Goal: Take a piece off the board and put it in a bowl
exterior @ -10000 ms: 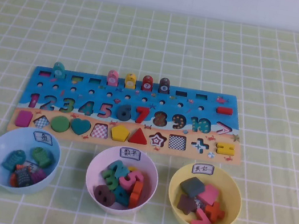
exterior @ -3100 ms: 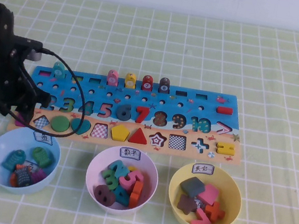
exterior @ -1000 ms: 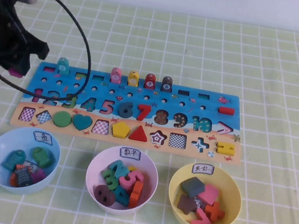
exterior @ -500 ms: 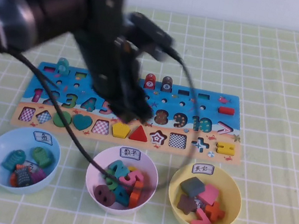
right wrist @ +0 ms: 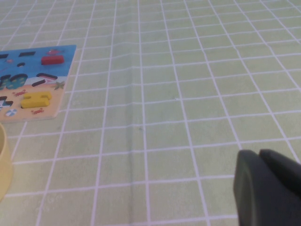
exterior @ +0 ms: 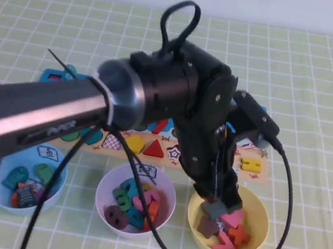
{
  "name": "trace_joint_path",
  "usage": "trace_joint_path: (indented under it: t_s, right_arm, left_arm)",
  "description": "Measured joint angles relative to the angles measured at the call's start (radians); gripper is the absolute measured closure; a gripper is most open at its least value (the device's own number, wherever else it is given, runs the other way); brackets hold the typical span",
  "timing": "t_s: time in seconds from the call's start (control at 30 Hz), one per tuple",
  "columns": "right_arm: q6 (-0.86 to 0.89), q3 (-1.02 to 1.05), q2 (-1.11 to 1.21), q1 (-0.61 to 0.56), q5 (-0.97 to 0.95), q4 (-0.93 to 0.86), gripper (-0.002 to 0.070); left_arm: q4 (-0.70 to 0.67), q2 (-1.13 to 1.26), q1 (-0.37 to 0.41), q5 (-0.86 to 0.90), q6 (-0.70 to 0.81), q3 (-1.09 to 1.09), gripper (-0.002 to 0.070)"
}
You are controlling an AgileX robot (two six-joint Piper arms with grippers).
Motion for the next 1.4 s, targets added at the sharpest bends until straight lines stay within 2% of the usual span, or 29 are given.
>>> trace_joint_path:
  t_s: [0.2,0.4,0.47,0.63,0.7,0.77,0.87,1.0,1.07,1.2,1.4]
  right_arm:
    - [0.000,0.000,0.000,0.000,0.000,0.000,0.0694]
    - [0.000,0.000,0.000,0.000,0.000,0.000,0.0694]
    - [0.000,0.000,0.000,0.000,0.000,0.000,0.0694]
    - [0.000,0.000,0.000,0.000,0.000,0.000,0.0694]
    - [0.000,0.000,0.000,0.000,0.000,0.000,0.0694]
    - [0.000,0.000,0.000,0.000,0.000,0.000,0.0694]
    - [0.000,0.000,0.000,0.000,0.000,0.000,0.0694]
    - [0.000,0.000,0.000,0.000,0.000,0.000,0.0694]
    - [0.000,0.000,0.000,0.000,0.000,0.000,0.0694]
    - [0.000,0.000,0.000,0.000,0.000,0.000,0.0694]
    - [0.000,0.000,0.000,0.000,0.000,0.000,0.0694]
  left_arm:
    - [-0.137,0.053,0.000,-0.011,0.066,0.000,0.0487]
    - [-0.140,0.064,0.000,-0.011,0.085,0.000,0.0483]
    - [-0.140,0.064,0.000,-0.011,0.085,0.000,0.0452]
    - [-0.140,0.064,-0.002,-0.011,0.087,0.000,0.0250]
    - [-0.140,0.064,-0.002,-0.011,0.087,0.000,0.0214]
    - [-0.135,0.064,-0.002,-0.017,0.087,0.000,0.0213]
    - [-0.093,0.060,-0.002,-0.026,0.085,0.000,0.0295]
    - [-0.027,0.024,-0.002,-0.048,0.085,0.000,0.0553]
    - [-0.019,-0.013,-0.002,-0.073,0.085,0.000,0.0624]
    - [-0.023,-0.105,-0.002,-0.156,0.085,0.048,0.0666]
    - [-0.028,-0.276,-0.002,-0.338,0.085,0.251,0.0675]
